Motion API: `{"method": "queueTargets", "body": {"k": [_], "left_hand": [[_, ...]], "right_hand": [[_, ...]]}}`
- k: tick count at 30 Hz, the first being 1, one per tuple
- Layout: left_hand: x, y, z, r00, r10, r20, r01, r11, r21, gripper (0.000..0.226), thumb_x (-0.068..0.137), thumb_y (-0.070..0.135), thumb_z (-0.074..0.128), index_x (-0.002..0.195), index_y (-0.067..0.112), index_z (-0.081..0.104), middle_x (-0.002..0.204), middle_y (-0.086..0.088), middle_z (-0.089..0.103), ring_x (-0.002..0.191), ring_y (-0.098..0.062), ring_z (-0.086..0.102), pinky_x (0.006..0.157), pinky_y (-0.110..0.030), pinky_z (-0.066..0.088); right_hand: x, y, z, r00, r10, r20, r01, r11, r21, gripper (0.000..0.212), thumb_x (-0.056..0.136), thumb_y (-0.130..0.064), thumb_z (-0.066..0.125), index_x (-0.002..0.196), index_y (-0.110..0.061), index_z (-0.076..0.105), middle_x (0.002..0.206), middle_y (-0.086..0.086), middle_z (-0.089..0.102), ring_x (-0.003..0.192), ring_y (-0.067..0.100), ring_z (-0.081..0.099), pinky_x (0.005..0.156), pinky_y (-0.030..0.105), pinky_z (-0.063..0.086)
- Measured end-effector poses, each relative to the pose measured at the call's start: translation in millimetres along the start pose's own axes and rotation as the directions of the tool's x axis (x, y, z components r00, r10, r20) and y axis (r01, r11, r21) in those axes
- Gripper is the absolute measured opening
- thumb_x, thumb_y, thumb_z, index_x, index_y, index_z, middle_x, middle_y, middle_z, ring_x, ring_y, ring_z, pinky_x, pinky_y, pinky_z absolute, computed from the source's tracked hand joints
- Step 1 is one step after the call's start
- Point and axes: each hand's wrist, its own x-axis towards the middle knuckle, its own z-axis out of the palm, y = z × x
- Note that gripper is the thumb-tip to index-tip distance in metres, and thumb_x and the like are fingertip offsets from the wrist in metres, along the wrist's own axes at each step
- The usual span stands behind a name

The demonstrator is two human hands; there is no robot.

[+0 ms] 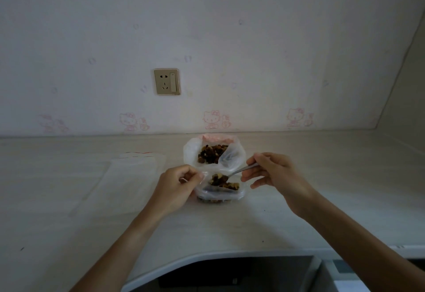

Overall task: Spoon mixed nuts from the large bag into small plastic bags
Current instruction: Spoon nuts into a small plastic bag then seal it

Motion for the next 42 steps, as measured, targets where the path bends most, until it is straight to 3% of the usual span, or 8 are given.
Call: {"method": "queueTargets", "body": {"k": [4, 8, 13, 16, 20, 26, 33, 42], "left_hand": [[0, 0, -1, 0.999, -0.003, 0.037, 0.006, 0.997, -0.078, 0.015, 0.099, 0.025, 0.068, 0.087, 0.018, 0.075, 0.077, -0.003, 0.073, 0.058, -0.011, 0.067, 0.047, -0.020, 0.046], [1, -3, -5, 0.996, -0.049, 0.078, 0.060, 0.989, -0.138, 0.015, 0.100, 0.027, 0.067, 0.093, 0.016, 0.074, 0.080, -0.007, 0.074, 0.063, -0.014, 0.069, 0.048, -0.024, 0.048], [-3, -4, -6, 0.984, -0.109, 0.140, 0.140, 0.962, -0.235, 0.020, 0.101, 0.030, 0.065, 0.099, 0.012, 0.074, 0.085, -0.013, 0.075, 0.067, -0.012, 0.069, 0.051, -0.024, 0.046], [-2, -6, -7, 0.986, -0.113, 0.120, 0.138, 0.966, -0.218, 0.019, 0.101, 0.029, 0.065, 0.098, 0.013, 0.074, 0.082, -0.009, 0.076, 0.066, -0.012, 0.069, 0.049, -0.024, 0.045], [3, -10, -9, 0.995, -0.076, 0.071, 0.082, 0.993, -0.088, 0.017, 0.100, 0.031, 0.067, 0.090, 0.020, 0.075, 0.074, 0.003, 0.074, 0.061, -0.010, 0.069, 0.050, -0.018, 0.044], [9, -15, -11, 0.996, -0.089, 0.017, 0.090, 0.994, -0.061, 0.021, 0.095, 0.042, 0.070, 0.086, 0.024, 0.076, 0.066, 0.008, 0.071, 0.054, -0.005, 0.065, 0.046, -0.011, 0.040], [33, -12, -19, 0.972, -0.154, -0.179, 0.148, 0.988, -0.044, 0.030, 0.092, 0.048, 0.072, 0.086, 0.019, 0.069, 0.059, 0.006, 0.066, 0.054, -0.005, 0.060, 0.059, -0.027, 0.044], [71, -16, 1, 0.915, -0.239, -0.325, 0.212, 0.970, -0.119, 0.059, 0.085, 0.067, 0.069, 0.120, 0.020, 0.060, 0.114, 0.009, 0.064, 0.104, -0.013, 0.062, 0.089, -0.030, 0.046]], "right_hand": [[-5, -2, 14, 0.977, -0.188, 0.099, 0.207, 0.950, -0.235, 0.028, 0.107, -0.021, 0.049, 0.102, -0.008, 0.073, 0.090, 0.007, 0.080, 0.088, 0.019, 0.077, 0.078, 0.034, 0.062], [-14, -4, 16, 0.905, -0.330, 0.270, 0.422, 0.781, -0.461, 0.033, 0.103, -0.037, 0.050, 0.111, -0.017, 0.076, 0.094, -0.012, 0.079, 0.092, 0.003, 0.074, 0.082, 0.018, 0.055], [-24, -6, 12, 0.836, -0.397, 0.380, 0.549, 0.612, -0.569, 0.039, 0.107, -0.047, 0.045, 0.109, -0.022, 0.075, 0.101, -0.010, 0.076, 0.095, 0.011, 0.073, 0.082, 0.041, 0.056], [-24, -9, 11, 0.817, -0.430, 0.384, 0.576, 0.581, -0.576, 0.036, 0.108, -0.045, 0.044, 0.108, -0.025, 0.074, 0.102, -0.013, 0.076, 0.094, 0.010, 0.072, 0.080, 0.040, 0.057], [-18, -13, 8, 0.875, -0.405, 0.265, 0.484, 0.720, -0.497, 0.033, 0.105, -0.036, 0.049, 0.107, -0.017, 0.075, 0.093, -0.009, 0.077, 0.089, 0.011, 0.074, 0.078, 0.035, 0.059], [-3, -21, 8, 0.955, -0.292, 0.056, 0.297, 0.943, -0.148, 0.030, 0.108, -0.022, 0.049, 0.102, -0.007, 0.075, 0.088, 0.013, 0.079, 0.082, 0.029, 0.077, 0.073, 0.036, 0.063], [26, -14, 8, 0.990, -0.122, -0.068, 0.126, 0.990, 0.064, 0.032, 0.108, -0.025, 0.052, 0.101, -0.003, 0.074, 0.090, 0.019, 0.078, 0.084, 0.034, 0.076, 0.072, 0.040, 0.062], [71, 6, 32, 0.985, -0.096, -0.143, 0.102, 0.994, 0.034, 0.035, 0.105, -0.031, 0.058, 0.093, -0.003, 0.074, 0.082, 0.016, 0.079, 0.077, 0.032, 0.077, 0.069, 0.036, 0.062]]}}
